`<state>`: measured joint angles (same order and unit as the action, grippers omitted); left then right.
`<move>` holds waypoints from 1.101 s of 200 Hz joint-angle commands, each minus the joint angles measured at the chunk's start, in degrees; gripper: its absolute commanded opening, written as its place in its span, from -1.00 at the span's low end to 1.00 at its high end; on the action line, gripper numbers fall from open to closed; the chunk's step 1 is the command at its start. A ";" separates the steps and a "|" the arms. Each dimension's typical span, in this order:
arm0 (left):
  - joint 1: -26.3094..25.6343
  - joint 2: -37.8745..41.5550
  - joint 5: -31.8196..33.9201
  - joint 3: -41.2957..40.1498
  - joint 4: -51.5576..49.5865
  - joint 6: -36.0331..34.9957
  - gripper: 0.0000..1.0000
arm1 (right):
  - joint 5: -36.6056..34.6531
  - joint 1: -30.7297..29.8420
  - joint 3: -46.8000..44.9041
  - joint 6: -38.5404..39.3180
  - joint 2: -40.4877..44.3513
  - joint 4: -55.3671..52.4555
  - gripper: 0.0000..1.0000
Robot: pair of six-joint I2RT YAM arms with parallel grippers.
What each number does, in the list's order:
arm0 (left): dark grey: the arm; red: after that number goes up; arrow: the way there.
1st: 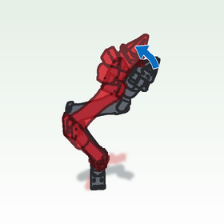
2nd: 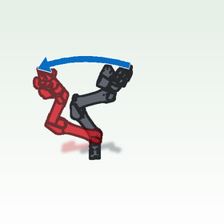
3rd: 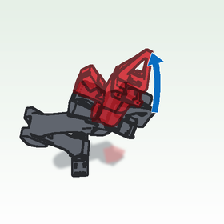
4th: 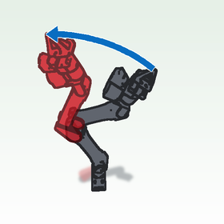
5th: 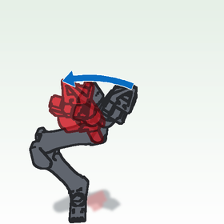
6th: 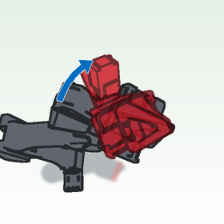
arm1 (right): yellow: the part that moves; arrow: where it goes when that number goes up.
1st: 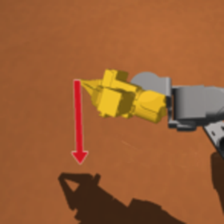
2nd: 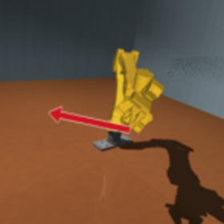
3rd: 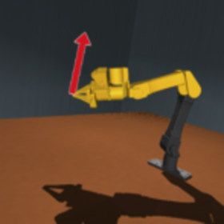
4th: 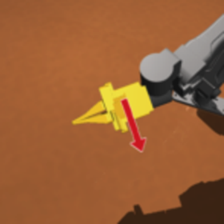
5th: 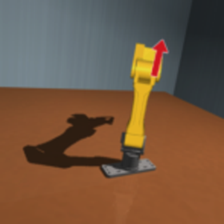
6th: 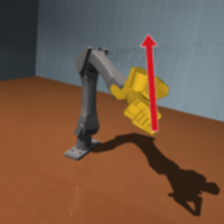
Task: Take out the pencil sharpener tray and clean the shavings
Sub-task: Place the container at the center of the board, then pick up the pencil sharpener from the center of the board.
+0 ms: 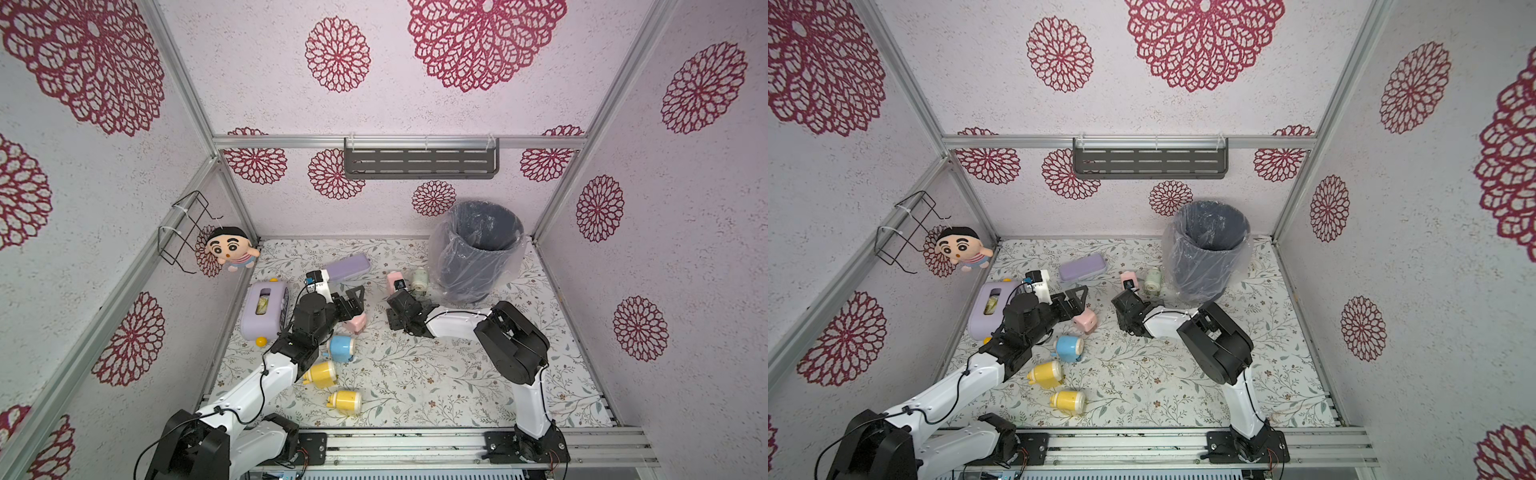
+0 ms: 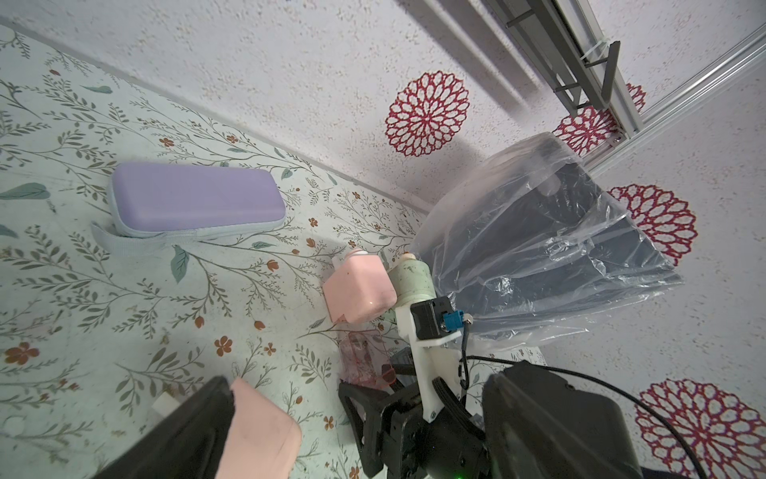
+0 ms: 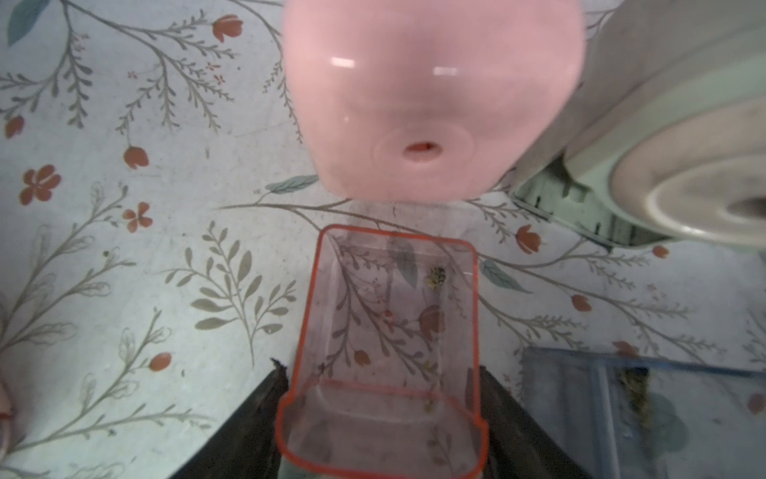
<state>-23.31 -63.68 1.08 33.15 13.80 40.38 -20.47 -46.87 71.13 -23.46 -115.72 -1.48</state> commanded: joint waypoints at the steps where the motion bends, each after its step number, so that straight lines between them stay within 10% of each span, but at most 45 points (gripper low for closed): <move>1: 0.44 2.57 1.96 0.72 -2.86 -1.58 0.95 | 0.80 -0.38 1.25 1.83 7.47 -1.59 0.55; 38: 0.38 5.88 7.51 3.73 -11.15 -0.19 0.95 | 2.98 -1.54 -2.80 2.87 18.27 -1.63 0.97; 118: 1.06 0.62 15.18 19.05 -47.79 20.40 0.95 | 1.94 -0.56 -23.13 1.56 44.74 -2.52 0.97; 220: 0.37 -34.16 3.09 46.92 -74.46 30.15 0.98 | 1.67 10.49 -46.30 -4.08 58.08 15.85 0.98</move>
<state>-22.72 -91.11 6.44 72.10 -49.32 69.23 -20.18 -37.71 25.10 -25.41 -59.72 8.67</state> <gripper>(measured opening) 0.983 0.988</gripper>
